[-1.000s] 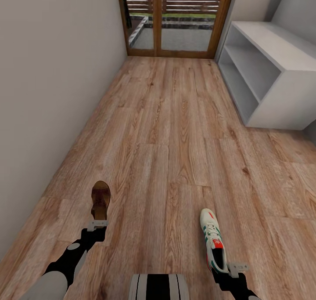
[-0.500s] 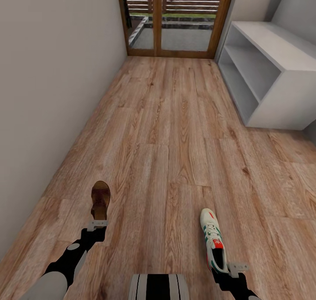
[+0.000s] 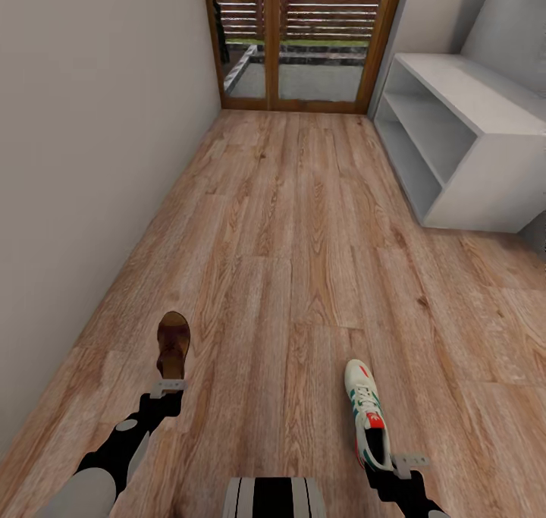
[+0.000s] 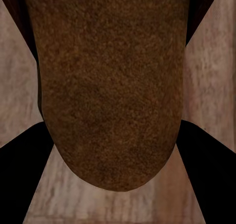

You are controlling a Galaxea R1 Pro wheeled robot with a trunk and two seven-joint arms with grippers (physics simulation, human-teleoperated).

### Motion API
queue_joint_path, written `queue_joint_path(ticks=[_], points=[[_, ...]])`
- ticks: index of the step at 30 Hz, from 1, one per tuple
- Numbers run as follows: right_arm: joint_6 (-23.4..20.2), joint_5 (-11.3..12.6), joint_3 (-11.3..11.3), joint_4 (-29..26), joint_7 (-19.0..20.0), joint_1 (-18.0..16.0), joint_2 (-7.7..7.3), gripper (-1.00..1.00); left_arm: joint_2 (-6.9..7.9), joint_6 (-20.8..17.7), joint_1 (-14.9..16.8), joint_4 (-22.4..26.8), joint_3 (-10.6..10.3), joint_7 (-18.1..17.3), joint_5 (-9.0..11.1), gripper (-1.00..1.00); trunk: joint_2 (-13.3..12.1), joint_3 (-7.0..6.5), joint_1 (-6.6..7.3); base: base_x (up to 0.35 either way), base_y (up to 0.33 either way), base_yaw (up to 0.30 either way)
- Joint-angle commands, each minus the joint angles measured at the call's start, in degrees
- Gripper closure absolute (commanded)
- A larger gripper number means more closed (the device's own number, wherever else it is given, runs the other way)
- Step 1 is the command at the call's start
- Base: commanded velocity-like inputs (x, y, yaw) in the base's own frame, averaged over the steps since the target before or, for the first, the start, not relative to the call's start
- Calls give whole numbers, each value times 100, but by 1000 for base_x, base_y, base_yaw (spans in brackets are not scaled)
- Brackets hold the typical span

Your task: Pick up the two gym shoes and the two sandals from the corridor floor and place them onto the hallstand (shoe rack) in the corridor, making sure they are on the rack and not on the floor. Arrange them so the two gym shoes are next to each other and the two sandals are next to each other.

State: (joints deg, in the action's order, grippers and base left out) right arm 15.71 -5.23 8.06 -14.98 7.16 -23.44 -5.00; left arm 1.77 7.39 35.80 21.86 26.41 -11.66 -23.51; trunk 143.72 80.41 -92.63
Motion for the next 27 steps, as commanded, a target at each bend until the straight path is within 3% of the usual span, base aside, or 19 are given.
queue_joint_path(ticks=[1, 18, 25, 26, 27], points=[[20, -53, 50, 0, 33, -2, 3, 100, 4, 17, 8, 3, 46, -39, -59, 100, 0, -19, 3, 0, 0, 0], [126, -58, 47, -22, 21, -2, 29, 100, 68, -263, 5, 422, -23, 0, -77, 100, -23, -396, 47, 0, 0, 0], [355, -57, 53, -21, 11, -2, 22, 100, 6, -729, -8, 622, -47, 7, -69, 100, -32, -551, 65, 0, 0, 0], [367, -60, 54, -15, 9, -2, 20, 100, -3, -767, -9, 633, -66, 6, -77, 100, -34, -573, 68, 0, 0, 0], [385, -62, 59, 18, -1, -2, -16, 100, -8, -833, -15, 648, -329, -20, -104, 100, -35, -596, 70, 0, 0, 0]])
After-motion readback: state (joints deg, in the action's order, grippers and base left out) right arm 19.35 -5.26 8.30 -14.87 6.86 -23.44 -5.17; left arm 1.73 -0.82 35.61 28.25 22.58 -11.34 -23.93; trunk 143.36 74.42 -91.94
